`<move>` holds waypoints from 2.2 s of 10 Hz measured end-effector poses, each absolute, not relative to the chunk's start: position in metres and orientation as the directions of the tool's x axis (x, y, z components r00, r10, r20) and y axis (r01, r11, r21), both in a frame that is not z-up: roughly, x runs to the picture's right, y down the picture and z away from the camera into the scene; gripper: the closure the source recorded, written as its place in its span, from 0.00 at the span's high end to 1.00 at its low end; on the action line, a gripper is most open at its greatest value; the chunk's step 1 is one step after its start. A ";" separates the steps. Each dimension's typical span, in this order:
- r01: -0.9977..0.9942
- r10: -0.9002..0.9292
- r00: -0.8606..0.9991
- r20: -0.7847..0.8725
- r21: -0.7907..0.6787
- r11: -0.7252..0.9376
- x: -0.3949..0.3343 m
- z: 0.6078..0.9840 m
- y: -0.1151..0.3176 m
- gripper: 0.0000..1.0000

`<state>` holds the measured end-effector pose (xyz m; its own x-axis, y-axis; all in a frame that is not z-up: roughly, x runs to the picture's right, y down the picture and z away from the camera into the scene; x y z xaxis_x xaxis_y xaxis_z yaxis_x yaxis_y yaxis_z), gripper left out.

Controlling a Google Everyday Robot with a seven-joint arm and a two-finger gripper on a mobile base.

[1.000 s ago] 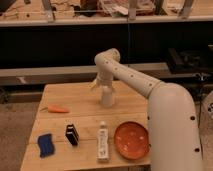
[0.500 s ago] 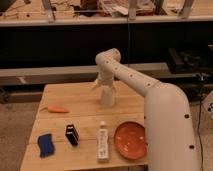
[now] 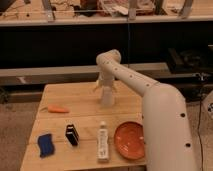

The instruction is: Place the ceramic cup over the eraser

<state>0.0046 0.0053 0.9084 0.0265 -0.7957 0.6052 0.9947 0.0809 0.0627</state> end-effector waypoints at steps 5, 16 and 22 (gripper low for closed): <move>0.994 -0.784 0.050 0.618 0.044 0.098 0.010 0.915 0.013 0.80; 0.990 -0.771 0.075 0.632 0.043 0.132 0.016 0.914 0.013 0.01; 0.992 -0.778 0.074 0.623 0.037 0.124 0.011 0.894 0.001 0.00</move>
